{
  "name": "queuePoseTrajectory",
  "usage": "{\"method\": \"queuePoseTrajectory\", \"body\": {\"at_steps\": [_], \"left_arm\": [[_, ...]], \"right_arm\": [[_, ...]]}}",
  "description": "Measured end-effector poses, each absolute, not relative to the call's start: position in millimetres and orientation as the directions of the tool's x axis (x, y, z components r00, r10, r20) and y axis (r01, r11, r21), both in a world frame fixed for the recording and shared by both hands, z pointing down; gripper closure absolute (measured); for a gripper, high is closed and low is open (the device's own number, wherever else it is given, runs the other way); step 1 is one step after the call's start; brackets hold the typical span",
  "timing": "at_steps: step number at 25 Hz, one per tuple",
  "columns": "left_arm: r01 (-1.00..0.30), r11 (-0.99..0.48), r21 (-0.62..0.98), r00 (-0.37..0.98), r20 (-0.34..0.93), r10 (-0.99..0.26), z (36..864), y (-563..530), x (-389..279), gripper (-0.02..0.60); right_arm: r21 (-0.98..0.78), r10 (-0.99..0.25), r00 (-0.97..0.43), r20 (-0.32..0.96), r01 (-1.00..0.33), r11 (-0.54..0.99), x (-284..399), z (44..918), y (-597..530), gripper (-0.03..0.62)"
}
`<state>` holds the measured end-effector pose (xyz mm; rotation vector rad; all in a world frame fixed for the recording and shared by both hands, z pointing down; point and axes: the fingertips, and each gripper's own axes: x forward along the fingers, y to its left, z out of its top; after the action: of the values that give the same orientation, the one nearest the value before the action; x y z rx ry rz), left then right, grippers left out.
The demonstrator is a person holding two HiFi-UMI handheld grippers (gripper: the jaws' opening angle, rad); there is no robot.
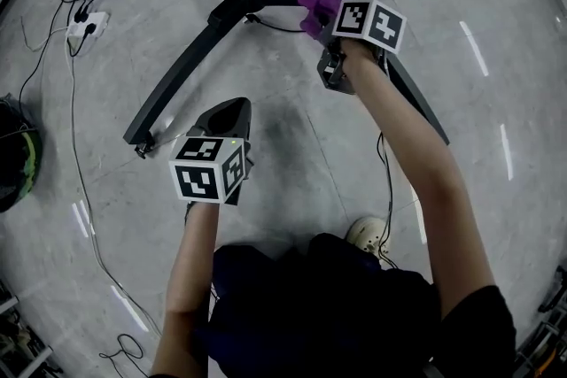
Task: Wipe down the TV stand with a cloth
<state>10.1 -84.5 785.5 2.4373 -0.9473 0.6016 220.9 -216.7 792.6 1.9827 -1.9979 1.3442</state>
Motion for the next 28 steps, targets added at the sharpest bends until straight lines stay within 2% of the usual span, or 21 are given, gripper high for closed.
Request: {"method": "queuePoseTrajectory", "body": {"at_steps": [9, 14, 24, 28], "left_arm": [[-0.686, -0.688, 0.237, 0.675, 0.558, -0.482, 787.3, -79.6, 15.3, 0.574], [-0.678, -0.695, 0.238, 0.68, 0.561, -0.472, 787.9, -75.6, 16.8, 0.574], [-0.674, -0.699, 0.238, 0.681, 0.569, -0.462, 791.2, -71.6, 17.9, 0.575], [-0.677, -0.698, 0.234, 0.676, 0.574, -0.463, 792.3, -71.2, 16.0, 0.575]], "right_arm": [[-0.596, -0.806, -0.195, 0.559, -0.771, -0.226, 237.0, 796.4, -186.0, 0.505], [-0.594, -0.82, -0.149, 0.553, -0.761, -0.262, 261.1, 796.6, -174.1, 0.505], [-0.738, -0.866, -0.139, 0.481, -0.597, -0.314, 272.4, 788.4, -175.9, 0.505], [-0.752, -0.871, -0.133, 0.472, -0.576, -0.32, 275.5, 789.9, -169.7, 0.505]]}}
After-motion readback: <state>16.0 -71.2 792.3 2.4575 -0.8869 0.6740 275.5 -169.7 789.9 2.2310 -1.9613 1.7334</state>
